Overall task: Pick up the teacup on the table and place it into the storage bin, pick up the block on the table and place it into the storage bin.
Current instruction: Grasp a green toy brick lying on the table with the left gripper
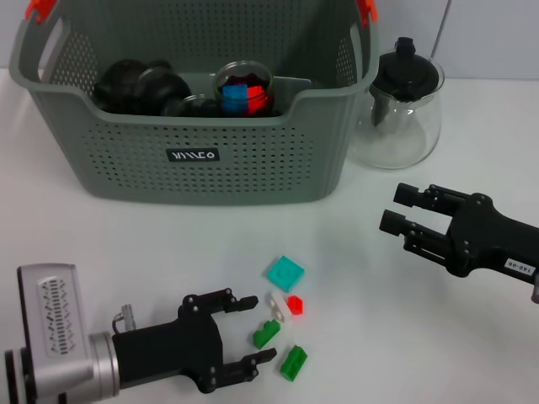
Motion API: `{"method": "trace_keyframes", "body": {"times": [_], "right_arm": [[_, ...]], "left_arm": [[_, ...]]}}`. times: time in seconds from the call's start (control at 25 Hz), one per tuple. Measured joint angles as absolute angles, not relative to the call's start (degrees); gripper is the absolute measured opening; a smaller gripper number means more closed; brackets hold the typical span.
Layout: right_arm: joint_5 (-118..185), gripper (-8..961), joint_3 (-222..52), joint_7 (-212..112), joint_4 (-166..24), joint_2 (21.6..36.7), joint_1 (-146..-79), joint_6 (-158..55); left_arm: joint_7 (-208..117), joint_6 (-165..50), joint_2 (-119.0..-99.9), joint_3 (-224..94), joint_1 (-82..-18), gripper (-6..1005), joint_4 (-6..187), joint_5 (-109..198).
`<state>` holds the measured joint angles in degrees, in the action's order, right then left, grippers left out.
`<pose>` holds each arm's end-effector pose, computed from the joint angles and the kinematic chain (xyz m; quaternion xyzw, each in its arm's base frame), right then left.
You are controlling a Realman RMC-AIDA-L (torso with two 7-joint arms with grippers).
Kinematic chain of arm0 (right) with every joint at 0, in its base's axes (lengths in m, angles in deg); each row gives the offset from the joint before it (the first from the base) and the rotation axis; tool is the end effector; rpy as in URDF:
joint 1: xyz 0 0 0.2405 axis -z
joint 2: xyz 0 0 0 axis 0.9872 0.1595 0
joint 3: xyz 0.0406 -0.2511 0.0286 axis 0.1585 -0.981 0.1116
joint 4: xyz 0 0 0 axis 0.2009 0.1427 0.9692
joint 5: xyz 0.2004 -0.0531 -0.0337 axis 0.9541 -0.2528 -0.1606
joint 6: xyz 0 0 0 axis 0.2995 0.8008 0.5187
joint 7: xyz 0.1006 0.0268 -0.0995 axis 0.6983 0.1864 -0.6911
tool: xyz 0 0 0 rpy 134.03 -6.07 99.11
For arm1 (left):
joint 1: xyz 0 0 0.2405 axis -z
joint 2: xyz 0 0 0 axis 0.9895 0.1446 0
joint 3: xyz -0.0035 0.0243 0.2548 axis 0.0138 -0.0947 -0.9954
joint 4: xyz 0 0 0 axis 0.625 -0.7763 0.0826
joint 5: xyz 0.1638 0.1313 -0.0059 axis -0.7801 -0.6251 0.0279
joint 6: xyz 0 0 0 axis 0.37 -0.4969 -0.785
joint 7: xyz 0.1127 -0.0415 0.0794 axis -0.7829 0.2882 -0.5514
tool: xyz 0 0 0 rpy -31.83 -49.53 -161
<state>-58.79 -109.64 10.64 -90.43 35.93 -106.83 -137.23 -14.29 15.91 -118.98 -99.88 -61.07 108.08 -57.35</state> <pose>0.2780 0.2895 -0.0184 -0.8894 0.2166 0.3698 0.1591 -0.3052 0.2362 -0.0944 -0.9587 -0.0493 -0.2175 0.1767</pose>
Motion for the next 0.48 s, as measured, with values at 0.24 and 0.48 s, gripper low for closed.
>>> {"method": "trace_keyframes", "body": {"times": [0.24, 0.48], "right_arm": [[-58.79, 558, -109.64, 10.64, -90.43, 35.94, -106.89, -137.23], [-58.79, 558, -109.35, 10.64, -90.43, 35.85, -106.77, -137.23]], "left_arm": [[-14.36, 14.04, -119.05, -99.55, -60.07, 684, 106.97, -57.15], [-14.36, 13.52, -119.05, -99.49, -59.94, 684, 106.69, -57.09]]}}
